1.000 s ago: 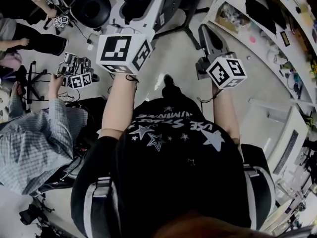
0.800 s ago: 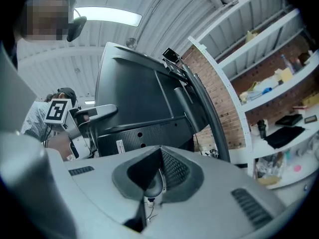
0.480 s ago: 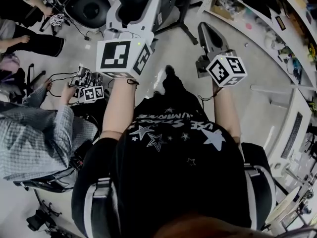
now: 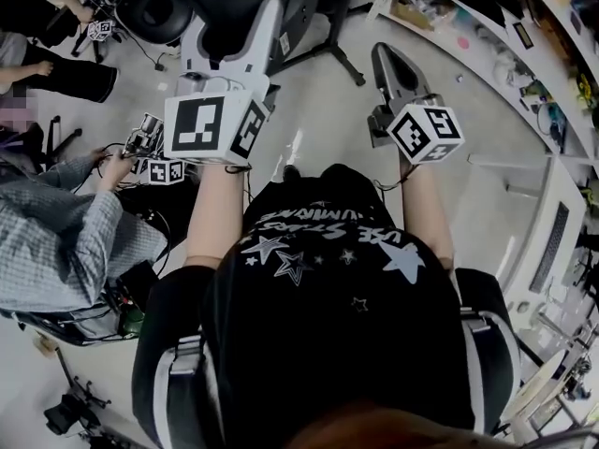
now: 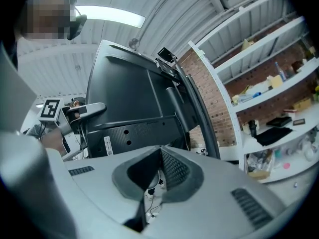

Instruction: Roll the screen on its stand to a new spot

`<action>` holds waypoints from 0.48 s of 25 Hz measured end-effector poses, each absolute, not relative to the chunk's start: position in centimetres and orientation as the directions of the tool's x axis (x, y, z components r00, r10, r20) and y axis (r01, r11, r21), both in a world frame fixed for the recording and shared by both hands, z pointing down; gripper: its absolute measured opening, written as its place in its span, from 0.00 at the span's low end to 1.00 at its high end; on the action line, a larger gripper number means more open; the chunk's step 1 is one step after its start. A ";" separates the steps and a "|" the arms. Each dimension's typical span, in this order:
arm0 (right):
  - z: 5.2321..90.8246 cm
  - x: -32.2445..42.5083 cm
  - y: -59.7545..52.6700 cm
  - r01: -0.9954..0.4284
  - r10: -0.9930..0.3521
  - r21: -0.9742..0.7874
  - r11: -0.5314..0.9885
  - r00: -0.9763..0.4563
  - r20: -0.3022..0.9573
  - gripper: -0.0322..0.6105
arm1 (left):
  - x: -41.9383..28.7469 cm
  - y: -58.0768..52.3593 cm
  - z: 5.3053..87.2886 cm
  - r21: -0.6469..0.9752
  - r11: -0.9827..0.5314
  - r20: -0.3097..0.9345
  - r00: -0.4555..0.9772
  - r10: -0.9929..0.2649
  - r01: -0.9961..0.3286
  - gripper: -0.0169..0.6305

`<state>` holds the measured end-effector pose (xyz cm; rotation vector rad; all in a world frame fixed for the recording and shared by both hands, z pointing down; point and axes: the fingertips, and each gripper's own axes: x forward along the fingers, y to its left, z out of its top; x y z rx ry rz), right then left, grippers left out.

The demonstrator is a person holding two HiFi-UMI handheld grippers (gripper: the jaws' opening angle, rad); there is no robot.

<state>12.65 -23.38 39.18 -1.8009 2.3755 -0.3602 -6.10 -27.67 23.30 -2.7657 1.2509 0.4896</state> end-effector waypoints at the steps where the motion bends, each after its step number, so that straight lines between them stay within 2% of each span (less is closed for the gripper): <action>1: 38.9 12.5 -23.0 -0.925 -0.958 -0.271 0.266 -0.284 0.029 0.06 | -6.4 -26.9 23.2 0.070 -0.663 -0.315 0.614 -0.724 -0.746 0.35; 12: 38.4 15.4 -17.6 -0.892 -0.924 -0.266 0.365 -0.382 0.014 0.06 | -4.2 -20.4 23.7 0.072 -0.609 -0.304 0.564 -0.768 -0.790 0.35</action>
